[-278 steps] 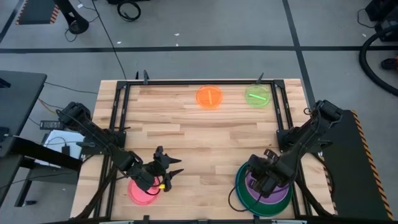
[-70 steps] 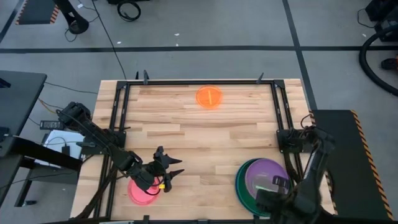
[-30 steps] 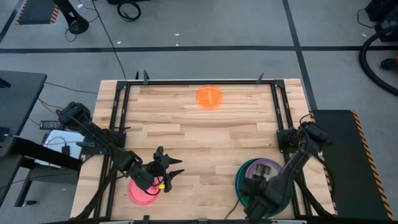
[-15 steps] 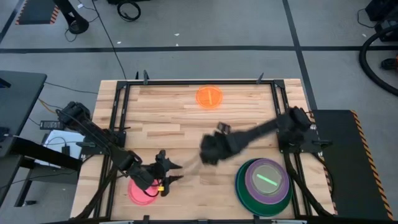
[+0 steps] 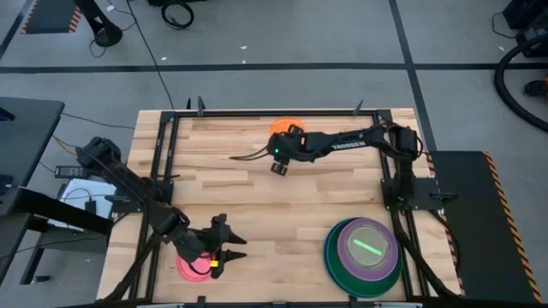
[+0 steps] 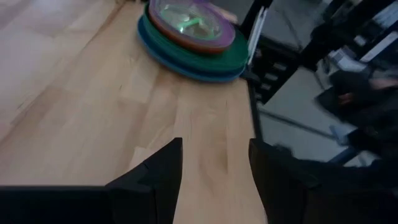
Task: Stack plastic plates
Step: Stack the light orange plate on top of the light green plate
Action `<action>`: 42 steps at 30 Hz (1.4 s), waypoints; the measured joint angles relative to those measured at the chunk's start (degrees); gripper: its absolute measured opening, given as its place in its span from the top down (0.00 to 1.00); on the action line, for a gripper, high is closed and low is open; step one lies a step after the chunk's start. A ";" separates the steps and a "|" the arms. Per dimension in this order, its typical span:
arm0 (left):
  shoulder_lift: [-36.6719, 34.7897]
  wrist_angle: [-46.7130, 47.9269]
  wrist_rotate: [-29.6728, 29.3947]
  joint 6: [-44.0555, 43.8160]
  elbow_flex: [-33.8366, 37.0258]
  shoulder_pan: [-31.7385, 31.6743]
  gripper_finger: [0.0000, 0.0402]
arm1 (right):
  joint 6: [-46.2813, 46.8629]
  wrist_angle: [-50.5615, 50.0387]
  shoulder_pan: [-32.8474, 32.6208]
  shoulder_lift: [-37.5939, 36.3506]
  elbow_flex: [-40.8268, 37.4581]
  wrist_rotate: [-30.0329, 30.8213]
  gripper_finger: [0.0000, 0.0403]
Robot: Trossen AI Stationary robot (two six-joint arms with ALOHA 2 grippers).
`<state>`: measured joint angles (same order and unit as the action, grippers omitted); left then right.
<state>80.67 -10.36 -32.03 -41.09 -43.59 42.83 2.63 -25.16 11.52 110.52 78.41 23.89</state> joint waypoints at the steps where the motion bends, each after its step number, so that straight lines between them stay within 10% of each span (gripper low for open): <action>1: -0.31 -0.34 0.18 -0.01 -0.03 0.11 0.53 | -0.91 1.46 0.86 0.00 -1.12 -0.05 0.57; 24: -0.95 -0.14 0.37 2.65 -0.02 -0.28 0.53 | -19.68 13.04 10.81 -0.09 -14.71 -7.72 0.59; 42: -0.95 -0.18 0.33 4.25 -0.02 -0.28 0.53 | -20.43 13.61 12.40 -0.11 -14.71 -17.34 0.98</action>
<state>79.72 -10.55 -31.70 -36.84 -43.62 42.54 -17.80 -11.56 23.92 110.41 63.70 6.55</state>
